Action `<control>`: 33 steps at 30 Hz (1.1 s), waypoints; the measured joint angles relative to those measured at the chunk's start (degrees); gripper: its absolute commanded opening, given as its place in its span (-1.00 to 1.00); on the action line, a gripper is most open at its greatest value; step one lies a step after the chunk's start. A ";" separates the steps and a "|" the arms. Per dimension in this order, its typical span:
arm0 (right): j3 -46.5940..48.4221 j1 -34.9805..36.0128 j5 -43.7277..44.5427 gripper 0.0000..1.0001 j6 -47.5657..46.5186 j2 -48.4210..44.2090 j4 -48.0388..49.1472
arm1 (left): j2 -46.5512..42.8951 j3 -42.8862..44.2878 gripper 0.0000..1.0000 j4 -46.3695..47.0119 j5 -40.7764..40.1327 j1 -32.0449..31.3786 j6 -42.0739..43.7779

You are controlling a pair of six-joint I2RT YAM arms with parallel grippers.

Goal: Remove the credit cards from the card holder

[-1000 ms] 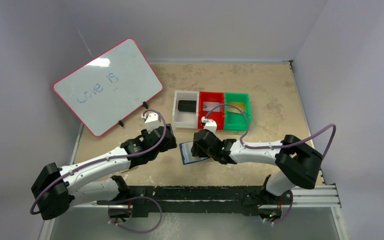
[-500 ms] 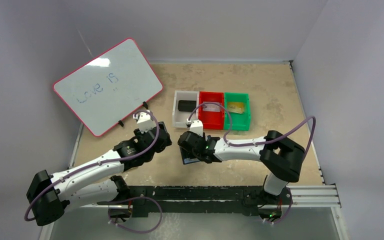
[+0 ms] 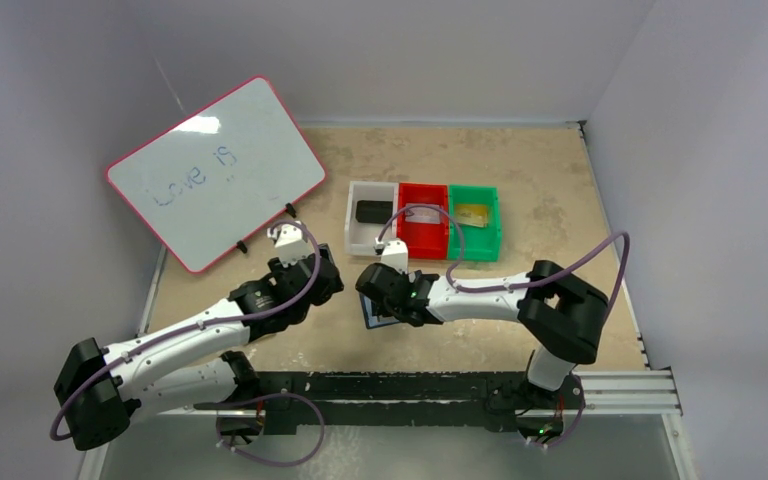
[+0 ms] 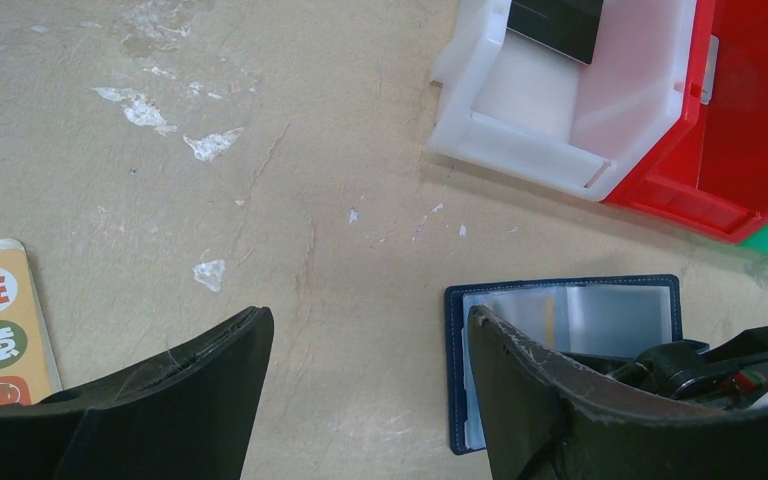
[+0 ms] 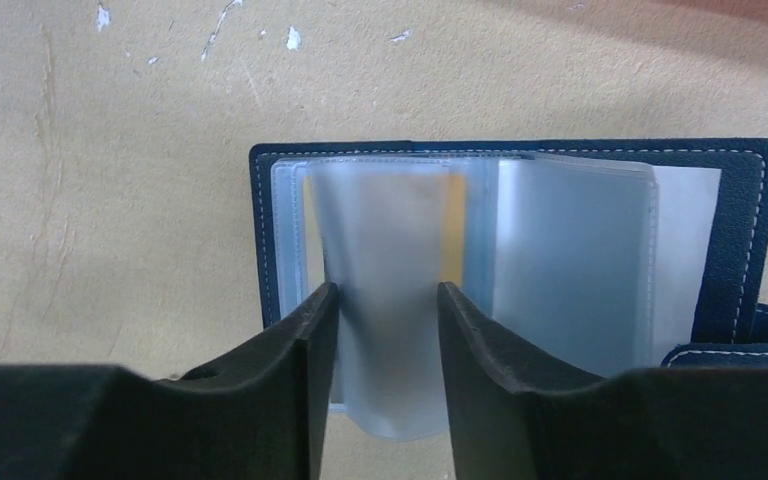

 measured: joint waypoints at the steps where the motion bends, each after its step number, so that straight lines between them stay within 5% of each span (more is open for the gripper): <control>1: 0.00 0.00 0.11 -0.25 0.07 0.00 -0.09 | 0.00 0.00 0.41 0.00 0.00 0.00 -0.02; 9: -1.51 -0.28 -0.09 -0.79 0.74 -0.92 1.16 | 0.33 0.00 0.41 0.22 0.63 0.00 0.07; 21: -20.33 -10.95 -16.41 -0.68 7.41 -13.94 20.68 | 4.81 0.00 0.41 5.77 8.15 0.00 2.19; 33: -30.95 -14.45 -22.93 -0.64 16.94 -15.52 36.09 | 17.46 0.74 0.35 22.14 26.84 0.00 5.29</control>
